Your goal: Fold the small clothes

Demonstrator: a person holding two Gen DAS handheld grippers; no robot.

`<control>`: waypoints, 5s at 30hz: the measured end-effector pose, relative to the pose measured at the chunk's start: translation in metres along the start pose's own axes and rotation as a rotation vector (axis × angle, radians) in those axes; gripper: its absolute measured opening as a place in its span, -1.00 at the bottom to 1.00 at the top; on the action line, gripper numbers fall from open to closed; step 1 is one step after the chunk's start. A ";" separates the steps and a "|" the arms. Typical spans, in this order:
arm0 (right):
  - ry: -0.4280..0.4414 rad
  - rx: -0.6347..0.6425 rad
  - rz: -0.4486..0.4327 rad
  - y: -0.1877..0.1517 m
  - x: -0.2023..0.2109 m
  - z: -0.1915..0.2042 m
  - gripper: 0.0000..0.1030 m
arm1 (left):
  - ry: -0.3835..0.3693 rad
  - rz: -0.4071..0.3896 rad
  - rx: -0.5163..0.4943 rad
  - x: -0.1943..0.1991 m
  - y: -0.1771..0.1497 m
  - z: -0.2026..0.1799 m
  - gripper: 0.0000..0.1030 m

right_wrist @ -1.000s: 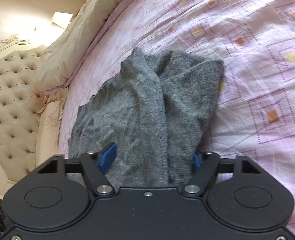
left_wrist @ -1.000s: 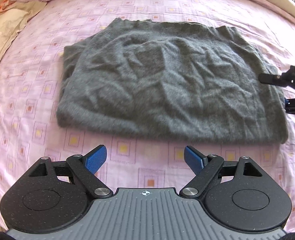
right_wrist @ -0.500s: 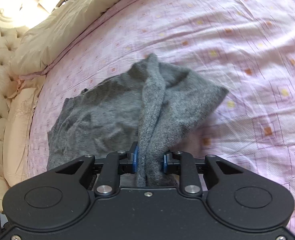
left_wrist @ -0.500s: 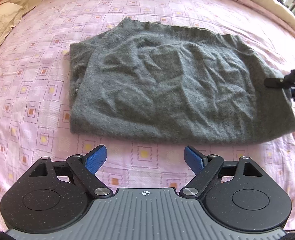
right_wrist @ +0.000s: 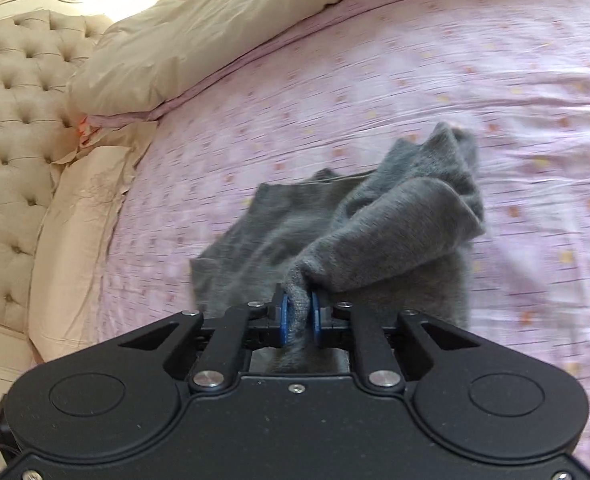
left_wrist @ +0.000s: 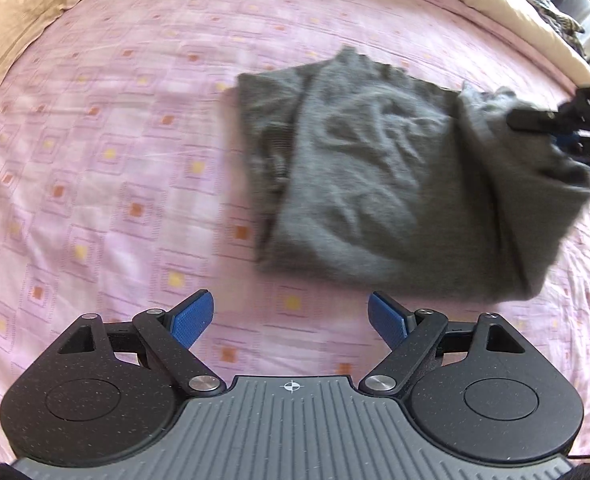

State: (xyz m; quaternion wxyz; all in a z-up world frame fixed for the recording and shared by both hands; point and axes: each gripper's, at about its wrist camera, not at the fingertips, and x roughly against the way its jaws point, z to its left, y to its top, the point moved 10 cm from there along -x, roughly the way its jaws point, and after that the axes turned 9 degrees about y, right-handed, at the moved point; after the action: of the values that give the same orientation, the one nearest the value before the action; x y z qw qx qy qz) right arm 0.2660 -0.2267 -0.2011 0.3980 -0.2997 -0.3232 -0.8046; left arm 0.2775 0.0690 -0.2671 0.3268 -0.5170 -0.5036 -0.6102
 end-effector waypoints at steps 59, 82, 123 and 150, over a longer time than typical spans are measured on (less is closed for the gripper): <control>-0.418 0.511 -0.053 -0.088 0.009 0.008 -0.73 | -0.489 0.109 -0.072 -0.070 0.129 -0.166 0.60; -0.192 0.564 -0.058 -0.105 -0.027 0.122 -0.73 | -0.370 -0.081 -0.114 -0.012 0.167 -0.054 -0.82; -0.220 0.293 0.008 -0.048 -0.057 0.011 -0.22 | -0.293 -0.261 -0.223 -0.009 0.096 -0.044 -0.05; -0.335 0.228 -0.027 0.073 -0.077 -0.063 0.47 | -0.260 -0.107 -0.022 -0.058 0.071 -0.003 0.30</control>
State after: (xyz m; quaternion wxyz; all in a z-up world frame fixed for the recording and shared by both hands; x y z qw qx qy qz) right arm 0.3515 -0.2748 -0.2757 0.3590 -0.3781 -0.4780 -0.7069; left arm 0.3565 0.0388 -0.3031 0.2202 -0.5675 -0.5619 -0.5601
